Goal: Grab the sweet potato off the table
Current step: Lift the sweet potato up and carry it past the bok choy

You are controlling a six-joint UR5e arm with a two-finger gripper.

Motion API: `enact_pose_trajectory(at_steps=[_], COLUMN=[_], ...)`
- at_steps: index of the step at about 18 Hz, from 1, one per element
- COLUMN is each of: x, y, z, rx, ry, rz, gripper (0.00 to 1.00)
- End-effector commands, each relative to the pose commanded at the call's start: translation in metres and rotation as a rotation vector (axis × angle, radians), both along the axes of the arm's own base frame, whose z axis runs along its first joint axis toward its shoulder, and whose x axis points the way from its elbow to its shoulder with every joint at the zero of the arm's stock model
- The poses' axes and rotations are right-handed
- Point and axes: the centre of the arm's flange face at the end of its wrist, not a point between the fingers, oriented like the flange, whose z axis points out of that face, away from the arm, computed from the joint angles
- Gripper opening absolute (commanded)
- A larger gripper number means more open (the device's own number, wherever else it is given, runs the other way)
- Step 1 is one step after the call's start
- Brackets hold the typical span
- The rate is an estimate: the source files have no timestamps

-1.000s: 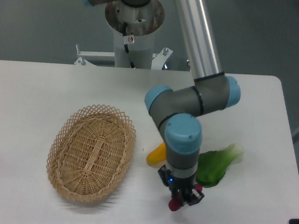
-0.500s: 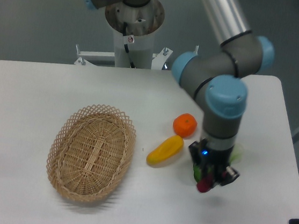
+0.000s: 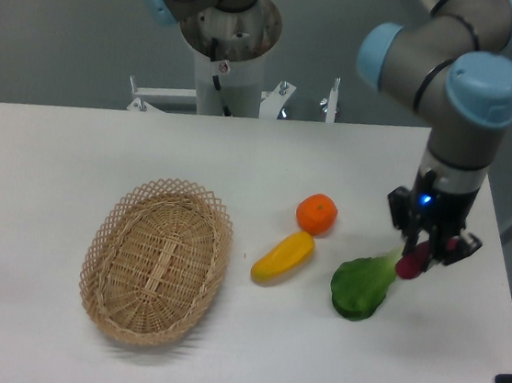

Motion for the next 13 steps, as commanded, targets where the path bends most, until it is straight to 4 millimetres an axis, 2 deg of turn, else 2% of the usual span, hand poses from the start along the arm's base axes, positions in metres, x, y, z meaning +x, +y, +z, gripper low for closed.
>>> enact_pose_trajectory(at_steps=[2,13], x=[0.002,0.001], y=[-0.003,-0.004], z=[0.008,0.017], rx=[0.005,0.011], ry=[0.011,0.025], rz=[0.003,0.006], gripper=[0.28,0.28])
